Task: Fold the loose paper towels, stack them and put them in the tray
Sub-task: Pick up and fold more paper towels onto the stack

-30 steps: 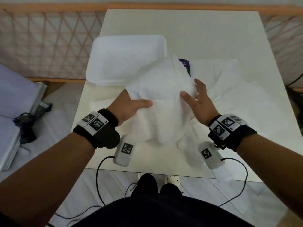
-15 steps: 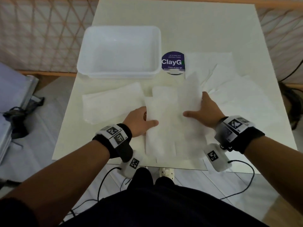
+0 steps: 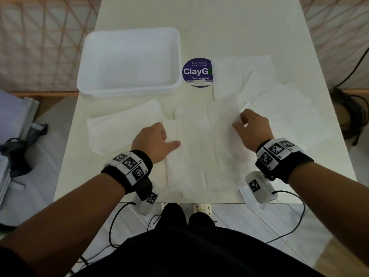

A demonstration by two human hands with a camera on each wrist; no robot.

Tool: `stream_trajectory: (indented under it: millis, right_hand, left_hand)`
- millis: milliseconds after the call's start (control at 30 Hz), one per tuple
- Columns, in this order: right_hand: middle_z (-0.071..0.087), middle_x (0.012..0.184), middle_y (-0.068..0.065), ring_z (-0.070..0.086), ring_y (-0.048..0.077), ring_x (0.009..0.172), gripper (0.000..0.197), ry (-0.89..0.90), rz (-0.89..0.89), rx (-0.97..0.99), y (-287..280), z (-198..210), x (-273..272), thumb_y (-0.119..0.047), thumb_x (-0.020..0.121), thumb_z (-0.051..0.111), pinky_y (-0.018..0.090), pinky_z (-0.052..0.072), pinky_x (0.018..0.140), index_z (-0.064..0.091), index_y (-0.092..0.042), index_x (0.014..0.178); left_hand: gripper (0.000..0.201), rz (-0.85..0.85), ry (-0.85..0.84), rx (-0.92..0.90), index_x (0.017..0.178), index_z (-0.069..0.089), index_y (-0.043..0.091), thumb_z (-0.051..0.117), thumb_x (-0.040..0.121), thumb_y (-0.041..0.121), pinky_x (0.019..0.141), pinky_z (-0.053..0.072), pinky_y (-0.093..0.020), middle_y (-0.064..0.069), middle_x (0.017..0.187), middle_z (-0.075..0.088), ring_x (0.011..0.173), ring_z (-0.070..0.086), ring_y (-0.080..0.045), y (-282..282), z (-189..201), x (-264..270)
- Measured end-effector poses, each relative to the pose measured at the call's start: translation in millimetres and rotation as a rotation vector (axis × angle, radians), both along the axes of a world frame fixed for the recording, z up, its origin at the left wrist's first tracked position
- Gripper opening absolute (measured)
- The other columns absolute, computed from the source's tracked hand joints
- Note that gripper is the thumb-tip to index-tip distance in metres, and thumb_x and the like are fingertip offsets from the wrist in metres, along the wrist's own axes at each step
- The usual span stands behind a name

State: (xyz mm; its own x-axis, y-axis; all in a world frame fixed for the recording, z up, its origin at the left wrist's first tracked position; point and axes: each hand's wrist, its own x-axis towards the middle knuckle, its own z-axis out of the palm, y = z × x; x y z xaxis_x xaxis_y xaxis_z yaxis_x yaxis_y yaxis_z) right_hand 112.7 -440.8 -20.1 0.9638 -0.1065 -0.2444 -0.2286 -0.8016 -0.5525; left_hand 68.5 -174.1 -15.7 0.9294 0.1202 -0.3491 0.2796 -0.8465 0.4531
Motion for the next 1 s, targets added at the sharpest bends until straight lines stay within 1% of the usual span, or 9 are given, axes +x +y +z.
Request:
stream_trajectory:
  millis: [100, 167, 267, 367, 467, 600, 800, 900, 1000]
  right_hand:
    - [0.066, 0.102, 0.013, 0.060, 0.031, 0.097, 0.025, -0.007, 0.045, -0.036, 1, 4, 3, -0.027, 0.092, 0.054, 0.036, 0.048, 0.085, 0.069, -0.009, 0.100]
    - [0.064, 0.102, 0.014, 0.059, 0.031, 0.096, 0.026, -0.023, 0.057, -0.048, 1, 7, 6, -0.027, 0.093, 0.053, 0.032, 0.047, 0.081, 0.072, -0.011, 0.099]
    - [0.060, 0.080, 0.006, 0.056, 0.029, 0.085, 0.022, -0.065, 0.090, -0.079, 3, 13, 9, -0.024, 0.093, 0.051, 0.026, 0.040, 0.072, 0.071, -0.019, 0.083]
    - [0.062, 0.086, -0.003, 0.060, 0.020, 0.089, 0.029, -0.105, 0.076, -0.045, 9, 20, 7, -0.026, 0.091, 0.056, 0.028, 0.047, 0.081, 0.064, -0.017, 0.117]
    - [0.062, 0.081, -0.007, 0.061, 0.014, 0.080, 0.028, -0.149, 0.086, 0.053, 19, 29, 5, -0.029, 0.087, 0.061, 0.028, 0.050, 0.077, 0.062, -0.021, 0.114]
    - [0.063, 0.078, -0.009, 0.060, 0.004, 0.071, 0.023, -0.088, 0.247, 0.229, 46, 42, -1, -0.031, 0.085, 0.066, 0.006, 0.042, 0.063, 0.060, -0.023, 0.106]
    - [0.066, 0.108, -0.004, 0.061, 0.011, 0.091, 0.023, -0.026, 0.364, 0.282, 53, 24, -7, -0.024, 0.096, 0.051, 0.005, 0.041, 0.077, 0.061, -0.019, 0.115]
    - [0.059, 0.124, 0.002, 0.055, 0.018, 0.111, 0.030, -0.045, 0.421, 0.086, 37, 10, -8, -0.013, 0.097, 0.044, 0.018, 0.038, 0.092, 0.060, -0.016, 0.123]
    - [0.035, 0.151, 0.001, 0.029, 0.023, 0.140, 0.043, 0.016, 0.627, -0.147, 32, -2, -15, -0.018, 0.099, 0.040, 0.034, 0.025, 0.111, 0.041, -0.020, 0.142]
  left_hand:
    - [0.032, -0.089, -0.158, -0.068, 0.084, 0.048, 0.020, 0.069, 0.080, 0.044, 0.062, 0.043, -0.032, 0.007, 0.070, 0.051, 0.063, 0.048, -0.013, -4, 7, -1]
    - [0.020, -0.269, -0.197, -0.158, 0.100, 0.059, 0.024, 0.065, 0.086, 0.037, 0.081, 0.046, -0.033, 0.007, 0.094, 0.058, 0.085, 0.052, -0.012, -11, 5, 0]
    - [0.034, -0.559, -0.117, -0.055, 0.127, 0.058, 0.029, 0.055, 0.094, 0.036, 0.107, 0.029, -0.034, 0.006, 0.140, 0.047, 0.127, 0.037, -0.016, -22, -9, -1]
    - [0.038, -0.682, -0.095, 0.094, 0.133, 0.053, 0.033, 0.048, 0.096, 0.040, 0.112, 0.021, -0.035, 0.006, 0.151, 0.034, 0.137, 0.026, -0.017, -27, -21, -7]
    - [0.038, -0.651, -0.087, 0.043, 0.131, 0.055, 0.033, 0.052, 0.094, 0.039, 0.112, 0.017, -0.036, 0.008, 0.151, 0.033, 0.136, 0.026, -0.017, -23, -26, -10]
    - [0.023, -0.461, -0.161, -0.110, 0.105, 0.068, 0.027, 0.056, 0.089, 0.017, 0.106, 0.027, -0.038, 0.006, 0.131, 0.056, 0.123, 0.044, -0.019, -16, -20, -6]
    - [0.028, -0.181, -0.223, -0.168, 0.091, 0.062, 0.013, 0.044, 0.082, -0.005, 0.084, 0.037, -0.028, -0.005, 0.098, 0.061, 0.098, 0.050, -0.024, 15, -10, 12]
    - [0.024, -0.143, -0.298, -0.177, 0.094, 0.058, 0.012, 0.045, 0.082, -0.005, 0.081, 0.033, -0.024, -0.003, 0.095, 0.056, 0.097, 0.047, -0.023, 18, -4, 19]
    - [0.025, -0.216, -0.371, -0.181, 0.103, 0.059, 0.012, 0.047, 0.085, 0.000, 0.087, 0.035, -0.026, -0.001, 0.103, 0.057, 0.102, 0.047, -0.022, 4, -1, 25]
